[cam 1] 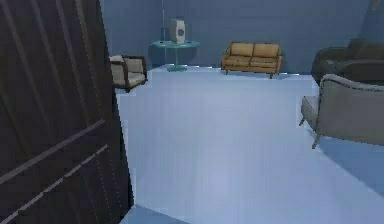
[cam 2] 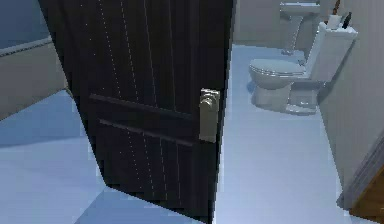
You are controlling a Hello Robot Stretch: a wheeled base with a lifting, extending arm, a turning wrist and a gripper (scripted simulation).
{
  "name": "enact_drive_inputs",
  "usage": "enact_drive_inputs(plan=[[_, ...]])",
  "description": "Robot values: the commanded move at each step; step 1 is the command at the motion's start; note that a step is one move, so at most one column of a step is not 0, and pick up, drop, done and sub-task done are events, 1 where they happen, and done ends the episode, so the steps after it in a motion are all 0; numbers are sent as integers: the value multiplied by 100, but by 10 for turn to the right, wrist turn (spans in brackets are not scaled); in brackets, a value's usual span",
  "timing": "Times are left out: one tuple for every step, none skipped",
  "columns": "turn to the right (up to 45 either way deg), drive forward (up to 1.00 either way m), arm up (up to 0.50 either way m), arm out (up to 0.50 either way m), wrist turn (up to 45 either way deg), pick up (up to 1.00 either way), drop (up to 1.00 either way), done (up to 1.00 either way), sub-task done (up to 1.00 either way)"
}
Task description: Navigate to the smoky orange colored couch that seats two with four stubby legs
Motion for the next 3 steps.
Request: enact_drive_inputs(plan=[[180, 0, 0, 0, 0, 0, 0, 0, 0], [0, 100, 0, 0, 0, 0, 0, 0, 0], [0, 100, 0, 0, 0, 0, 0, 0, 0]])
